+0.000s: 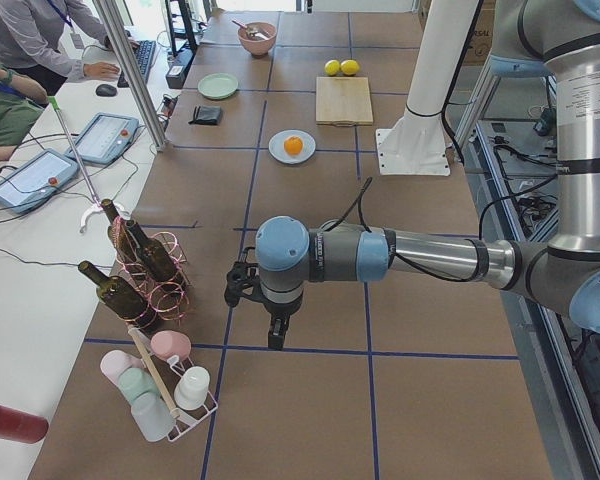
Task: Pick orange to plate
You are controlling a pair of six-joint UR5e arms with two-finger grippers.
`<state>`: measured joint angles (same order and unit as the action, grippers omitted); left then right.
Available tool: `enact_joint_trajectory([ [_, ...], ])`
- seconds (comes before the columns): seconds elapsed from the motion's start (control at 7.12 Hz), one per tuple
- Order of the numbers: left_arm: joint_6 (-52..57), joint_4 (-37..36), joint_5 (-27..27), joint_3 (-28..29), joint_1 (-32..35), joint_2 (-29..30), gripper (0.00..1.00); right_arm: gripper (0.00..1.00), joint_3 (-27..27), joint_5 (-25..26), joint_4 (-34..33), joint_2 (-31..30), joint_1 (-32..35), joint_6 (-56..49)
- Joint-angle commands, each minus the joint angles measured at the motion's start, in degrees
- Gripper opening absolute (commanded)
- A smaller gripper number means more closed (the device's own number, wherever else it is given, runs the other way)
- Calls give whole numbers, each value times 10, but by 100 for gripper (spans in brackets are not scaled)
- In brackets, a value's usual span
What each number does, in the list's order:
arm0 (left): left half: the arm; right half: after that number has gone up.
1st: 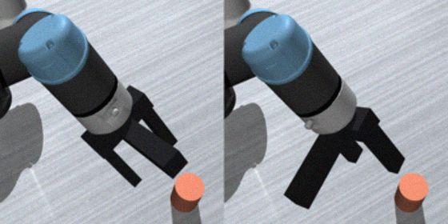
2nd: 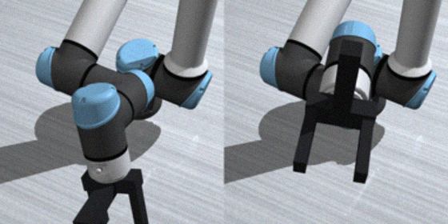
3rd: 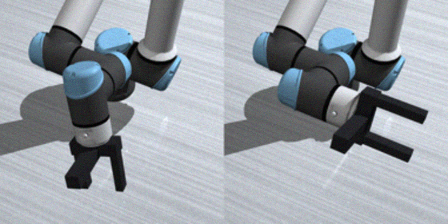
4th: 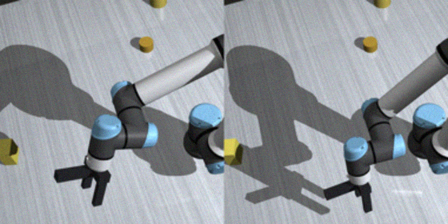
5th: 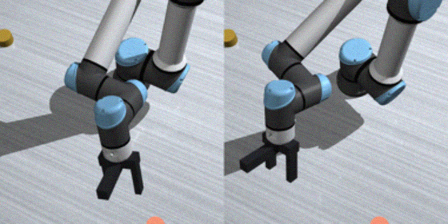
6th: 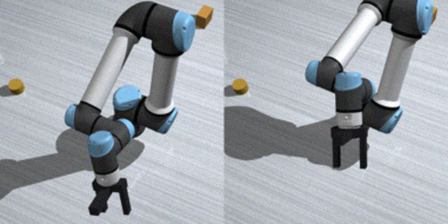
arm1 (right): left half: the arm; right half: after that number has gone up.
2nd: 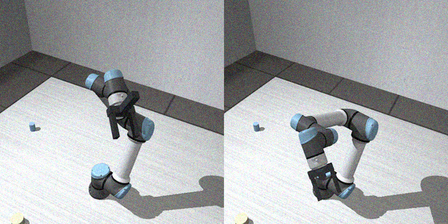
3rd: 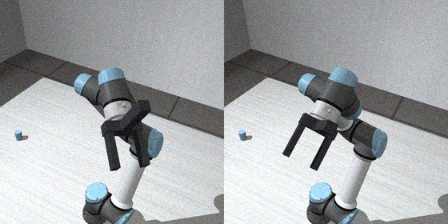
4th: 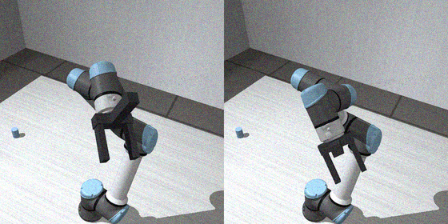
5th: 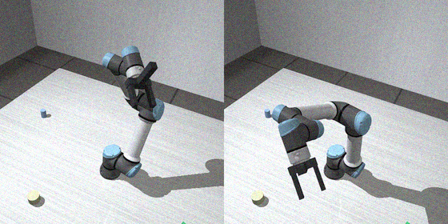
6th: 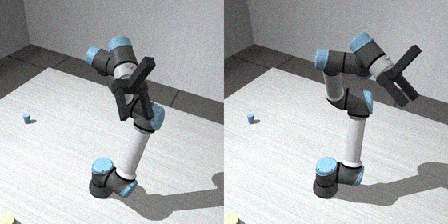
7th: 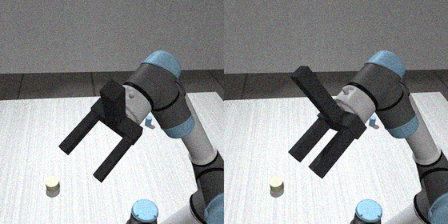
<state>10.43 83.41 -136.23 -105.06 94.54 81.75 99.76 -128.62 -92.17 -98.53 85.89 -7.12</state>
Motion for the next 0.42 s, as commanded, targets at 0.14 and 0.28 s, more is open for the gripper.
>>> enact_joint_trajectory([
  [0.14, -1, 0, 1, -1, 0, 0, 100, 100, 0, 0, 1, 0, 0, 0],
  [0.28, -1, 1, 1, -1, 0, 0, 100, 100, 0, 0, 1, 0, 0, -1],
])
